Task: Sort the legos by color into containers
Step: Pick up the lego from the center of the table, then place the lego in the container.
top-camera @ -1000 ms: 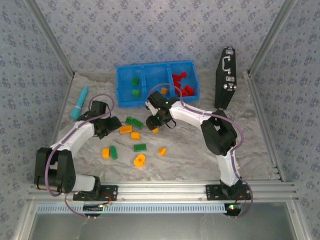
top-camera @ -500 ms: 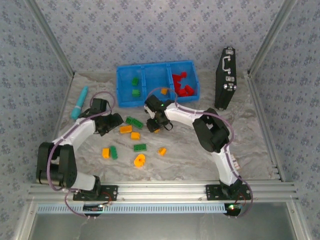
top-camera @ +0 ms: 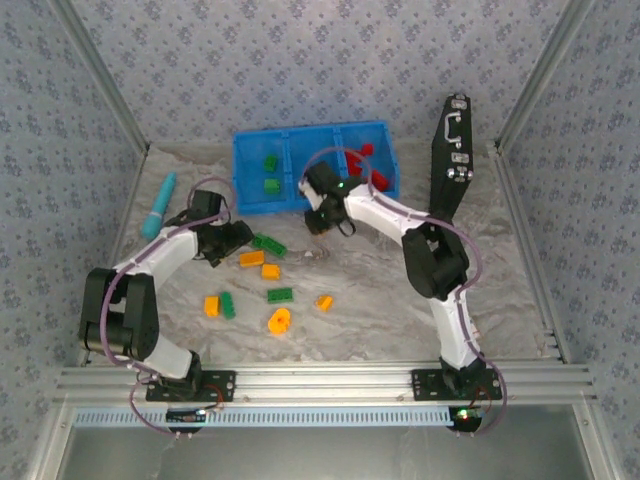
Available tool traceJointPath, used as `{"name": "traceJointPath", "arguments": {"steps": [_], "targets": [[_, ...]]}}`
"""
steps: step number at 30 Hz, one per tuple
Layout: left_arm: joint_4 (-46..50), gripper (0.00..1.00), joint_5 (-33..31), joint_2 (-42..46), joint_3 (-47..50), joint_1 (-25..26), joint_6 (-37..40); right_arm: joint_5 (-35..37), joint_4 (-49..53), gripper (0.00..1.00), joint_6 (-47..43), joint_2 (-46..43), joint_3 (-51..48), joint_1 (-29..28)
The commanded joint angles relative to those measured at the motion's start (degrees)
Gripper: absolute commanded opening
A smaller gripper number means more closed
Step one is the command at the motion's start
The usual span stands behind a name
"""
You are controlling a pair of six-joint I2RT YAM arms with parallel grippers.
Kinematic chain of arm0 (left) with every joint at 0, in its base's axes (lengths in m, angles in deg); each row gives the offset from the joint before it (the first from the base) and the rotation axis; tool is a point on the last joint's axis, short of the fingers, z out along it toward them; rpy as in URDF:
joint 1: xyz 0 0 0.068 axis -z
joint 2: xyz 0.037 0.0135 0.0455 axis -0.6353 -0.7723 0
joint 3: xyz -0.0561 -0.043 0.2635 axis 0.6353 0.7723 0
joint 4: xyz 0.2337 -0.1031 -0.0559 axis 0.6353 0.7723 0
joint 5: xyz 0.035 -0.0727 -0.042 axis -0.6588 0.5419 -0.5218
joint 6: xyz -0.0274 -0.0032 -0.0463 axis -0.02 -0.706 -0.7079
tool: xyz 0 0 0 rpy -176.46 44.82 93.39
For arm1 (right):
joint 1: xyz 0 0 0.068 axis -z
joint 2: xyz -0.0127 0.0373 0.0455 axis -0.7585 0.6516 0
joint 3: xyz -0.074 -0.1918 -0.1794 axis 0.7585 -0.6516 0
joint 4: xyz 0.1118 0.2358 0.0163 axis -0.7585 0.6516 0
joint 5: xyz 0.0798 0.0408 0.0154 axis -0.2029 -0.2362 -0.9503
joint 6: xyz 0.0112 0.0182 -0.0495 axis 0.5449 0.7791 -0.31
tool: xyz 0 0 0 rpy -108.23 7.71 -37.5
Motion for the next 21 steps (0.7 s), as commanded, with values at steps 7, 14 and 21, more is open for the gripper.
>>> {"name": "traceJointPath", "arguments": {"steps": [7,14,21], "targets": [[6.3,0.74,-6.5,-0.8,-3.3,5.3,12.8,1.1,1.3,0.24,-7.8,7.8,24.3,5.2],[7.7,0.76,-5.0,-1.9,-4.3,5.9,18.6,-0.5,3.1,0.27,-9.6,19.1,40.8,7.7],[8.1,0.83,-5.9,-5.4,-6.5,8.1,21.2,-2.2,1.5,0.39,-9.6,22.7,43.3,8.4]]}}
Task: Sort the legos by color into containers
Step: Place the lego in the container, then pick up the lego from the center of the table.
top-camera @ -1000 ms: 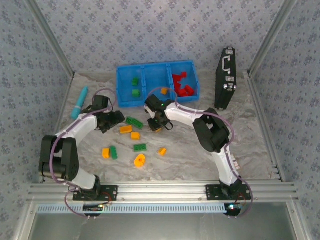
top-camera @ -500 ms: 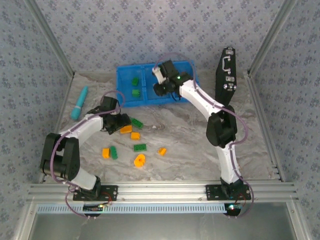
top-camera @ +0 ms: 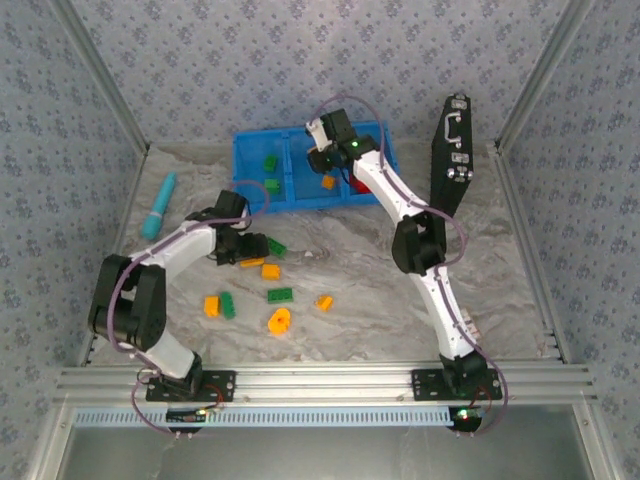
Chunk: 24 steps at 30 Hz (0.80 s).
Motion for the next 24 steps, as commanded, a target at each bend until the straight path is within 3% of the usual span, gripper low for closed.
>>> {"name": "traceJointPath", "arguments": {"steps": [1,10,24], "targets": [[2.0,0.83,-1.1,-0.9,-2.6,0.9,2.5,-1.5,1.0,0.41,-0.8,0.1,2.7,-0.1],[3.7,0.82,-4.9,-4.5,-4.3,2.2,3.8,-1.5,0.1,0.58,-1.6,-4.7,-2.7,-0.5],[1.9,0.78,-6.6,-9.0,-3.5,3.2,3.8,4.1,-4.1,0.62,-2.3,-29.3,-32.8,-3.1]]}}
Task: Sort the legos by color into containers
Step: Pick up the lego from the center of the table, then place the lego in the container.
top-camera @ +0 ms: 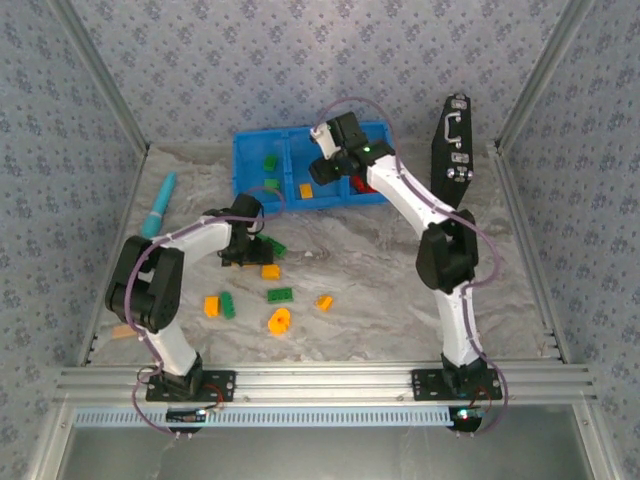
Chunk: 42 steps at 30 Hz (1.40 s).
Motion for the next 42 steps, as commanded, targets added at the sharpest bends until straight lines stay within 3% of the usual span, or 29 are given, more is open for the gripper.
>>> {"name": "traceJointPath", "arguments": {"steps": [1,10,20,25,30,42], "targets": [[0.1,0.77,-1.6,-1.6,-0.6,0.3,0.8,3.0,-0.4,0.62,0.0,-6.9,-7.0,-1.0],[-2.0,0.63,-0.9,-3.4,-1.6,0.3,0.0,-0.8,-0.4,0.63,4.5,-20.6,-31.5,-5.2],[4.0,0.52,-2.7,2.3,-7.5,0.3,2.3,-9.9,-9.0,0.65,10.2,-24.9,-50.3,-12.8],[7.4,0.51,-1.8,2.6,-17.8,1.7,3.0,-14.3,-15.6,0.65,13.3,-26.6,-55.8,-14.9],[6.3,0.51,-1.3,-1.7,-28.8,3.5,5.0,-12.3,-18.1,0.67,13.9,-29.4,-59.0,-17.8],[5.4,0.51,0.1,-26.6,-61.6,4.4,7.5,-3.6,-19.7,0.7,12.1,-38.5,-67.4,-22.6]]}}
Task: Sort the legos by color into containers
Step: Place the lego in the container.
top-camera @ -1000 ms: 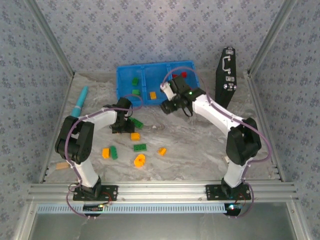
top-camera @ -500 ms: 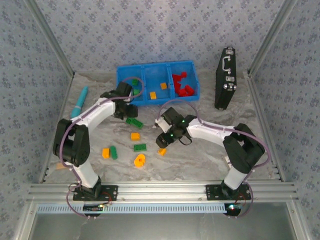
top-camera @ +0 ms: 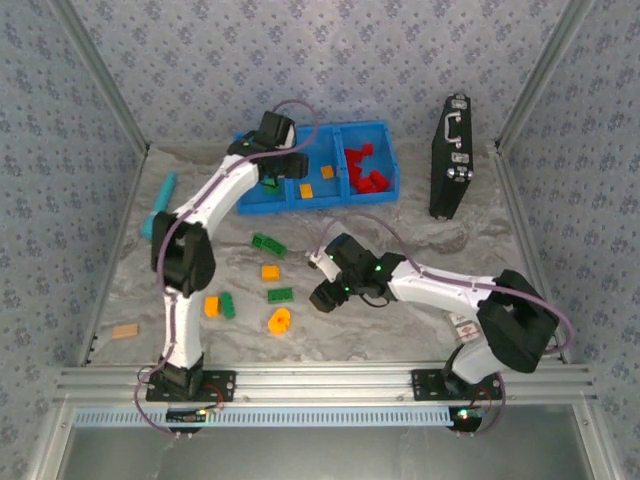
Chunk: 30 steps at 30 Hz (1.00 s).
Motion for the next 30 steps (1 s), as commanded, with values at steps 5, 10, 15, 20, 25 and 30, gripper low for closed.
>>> {"name": "traceJointPath", "arguments": {"steps": [5,10,15,20,25,30], "targets": [[4.2,0.51,1.3,-11.8,-14.6,0.7,0.9,6.6,-0.5,0.7,1.8,-5.5,-4.6,-2.9],[5.1,0.51,0.9,-16.1,-19.2,1.5,0.2,7.8,-2.4,0.7,3.2,-7.6,-7.8,-3.0],[6.9,0.51,0.1,-18.2,-22.8,1.7,0.3,7.6,-3.4,0.71,2.4,-6.9,-8.3,-3.0],[7.4,0.55,-0.6,-18.3,-23.2,1.8,0.8,7.0,-4.3,0.72,2.4,-6.0,-8.7,-3.1],[7.5,0.63,-0.6,-18.2,-23.3,1.9,0.9,6.5,-4.7,0.72,1.9,-5.3,-8.7,-3.2],[7.4,0.68,-0.3,-16.7,-23.3,1.9,1.4,5.9,-4.9,0.74,0.9,-3.9,-8.5,-3.4]]}}
